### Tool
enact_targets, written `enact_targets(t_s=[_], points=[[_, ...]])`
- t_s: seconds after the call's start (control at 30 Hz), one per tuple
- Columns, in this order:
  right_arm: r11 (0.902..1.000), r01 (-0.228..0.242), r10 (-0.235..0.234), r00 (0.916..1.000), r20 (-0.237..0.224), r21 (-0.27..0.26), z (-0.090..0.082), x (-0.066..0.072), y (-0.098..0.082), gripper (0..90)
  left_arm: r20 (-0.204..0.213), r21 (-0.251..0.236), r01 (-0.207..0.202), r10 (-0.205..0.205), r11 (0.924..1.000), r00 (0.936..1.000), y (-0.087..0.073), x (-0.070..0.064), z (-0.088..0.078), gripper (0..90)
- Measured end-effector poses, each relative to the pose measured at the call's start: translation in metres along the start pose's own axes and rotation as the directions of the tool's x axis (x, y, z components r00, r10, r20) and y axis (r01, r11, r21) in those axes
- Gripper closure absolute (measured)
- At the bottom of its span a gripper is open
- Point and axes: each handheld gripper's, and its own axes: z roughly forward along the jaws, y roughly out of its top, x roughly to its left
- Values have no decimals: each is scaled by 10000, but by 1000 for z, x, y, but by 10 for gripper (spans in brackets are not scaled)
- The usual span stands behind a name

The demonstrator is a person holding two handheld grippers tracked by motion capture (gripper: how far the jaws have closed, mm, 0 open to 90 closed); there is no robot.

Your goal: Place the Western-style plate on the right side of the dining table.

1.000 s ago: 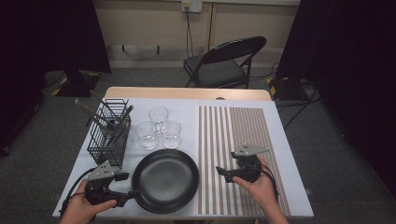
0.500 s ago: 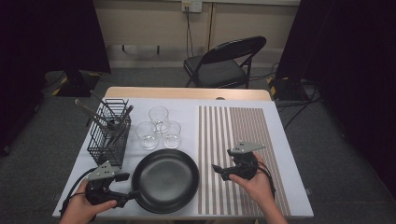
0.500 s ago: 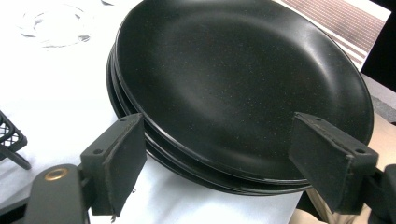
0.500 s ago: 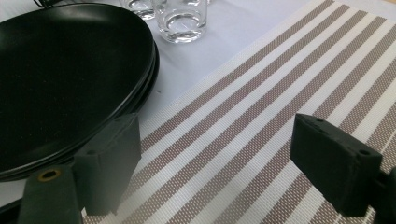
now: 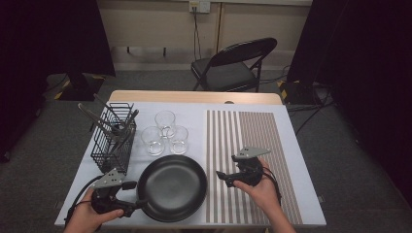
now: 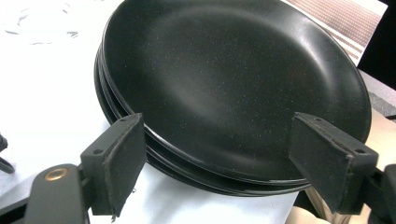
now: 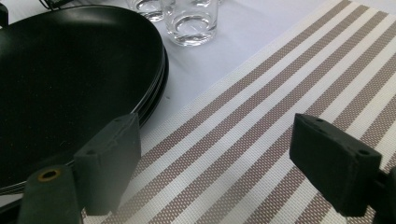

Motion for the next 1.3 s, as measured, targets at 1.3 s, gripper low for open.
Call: enact_targets(t_s=[1.3], points=[[9994, 328, -323, 9989, -341, 138, 25, 23, 2, 162, -219, 234, -430, 435, 9988, 9988, -1, -3, 0, 299]])
